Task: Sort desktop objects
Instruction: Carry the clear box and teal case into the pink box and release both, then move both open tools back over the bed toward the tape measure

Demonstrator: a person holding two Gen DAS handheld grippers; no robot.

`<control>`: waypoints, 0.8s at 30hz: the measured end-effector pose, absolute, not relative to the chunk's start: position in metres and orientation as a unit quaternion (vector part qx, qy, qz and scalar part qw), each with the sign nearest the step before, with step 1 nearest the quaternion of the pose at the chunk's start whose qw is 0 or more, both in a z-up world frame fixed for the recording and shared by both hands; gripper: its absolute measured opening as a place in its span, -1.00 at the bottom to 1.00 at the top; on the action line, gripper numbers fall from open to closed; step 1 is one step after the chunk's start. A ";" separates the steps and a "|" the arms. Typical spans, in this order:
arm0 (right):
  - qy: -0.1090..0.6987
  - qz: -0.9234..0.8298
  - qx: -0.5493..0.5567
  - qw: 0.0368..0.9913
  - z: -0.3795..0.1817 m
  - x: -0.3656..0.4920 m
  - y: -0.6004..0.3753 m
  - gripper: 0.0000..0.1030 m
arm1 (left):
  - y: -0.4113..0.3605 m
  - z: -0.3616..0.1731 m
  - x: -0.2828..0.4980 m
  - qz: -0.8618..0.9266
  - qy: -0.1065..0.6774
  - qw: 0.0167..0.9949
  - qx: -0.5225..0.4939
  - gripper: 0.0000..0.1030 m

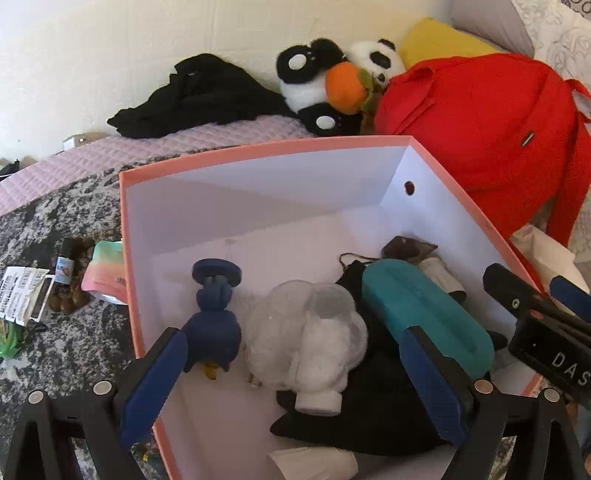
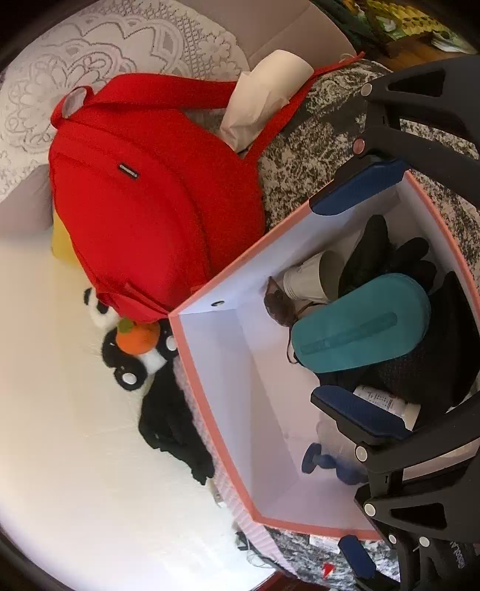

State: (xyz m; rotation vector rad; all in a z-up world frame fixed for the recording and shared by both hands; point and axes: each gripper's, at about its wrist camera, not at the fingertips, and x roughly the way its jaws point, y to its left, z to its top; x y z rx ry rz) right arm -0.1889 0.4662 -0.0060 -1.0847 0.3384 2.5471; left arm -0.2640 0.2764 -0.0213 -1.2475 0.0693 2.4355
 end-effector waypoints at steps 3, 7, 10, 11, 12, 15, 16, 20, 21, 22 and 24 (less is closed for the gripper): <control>0.126 0.903 -0.373 0.174 0.002 -0.184 0.468 0.86 | 0.271 -0.016 -0.259 0.873 0.023 0.197 -0.446 0.87; 0.133 0.908 -0.358 0.170 0.012 -0.177 0.465 0.86 | 0.253 -0.006 -0.246 0.878 0.017 0.189 -0.440 0.87; 0.136 0.915 -0.346 0.158 0.023 -0.173 0.454 0.86 | 0.232 -0.001 -0.233 0.882 0.014 0.174 -0.438 0.87; 0.137 0.917 -0.341 0.154 0.027 -0.172 0.449 0.86 | 0.222 0.000 -0.229 0.884 0.012 0.166 -0.437 0.87; 0.137 0.920 -0.336 0.149 0.031 -0.170 0.444 0.86 | 0.210 0.000 -0.224 0.886 0.011 0.157 -0.437 0.87; 0.137 0.930 -0.319 0.124 0.045 -0.165 0.420 0.89 | 0.169 0.001 -0.209 0.892 0.003 0.124 -0.435 0.87; 0.136 0.933 -0.314 0.114 0.049 -0.163 0.410 0.90 | 0.152 0.000 -0.204 0.894 0.000 0.111 -0.435 0.87; 0.122 0.944 -0.300 0.061 0.059 -0.158 0.354 0.93 | 0.085 -0.009 -0.186 0.898 -0.010 0.054 -0.437 0.87; 0.116 0.946 -0.299 0.045 0.060 -0.158 0.337 0.94 | 0.068 -0.012 -0.182 0.898 -0.013 0.039 -0.438 0.87; 0.107 0.947 -0.301 0.028 0.059 -0.157 0.319 0.94 | 0.052 -0.016 -0.179 0.896 -0.018 0.023 -0.443 0.87; 0.082 0.948 -0.308 -0.010 0.056 -0.158 0.276 0.94 | 0.018 -0.026 -0.173 0.892 -0.035 -0.005 -0.450 0.87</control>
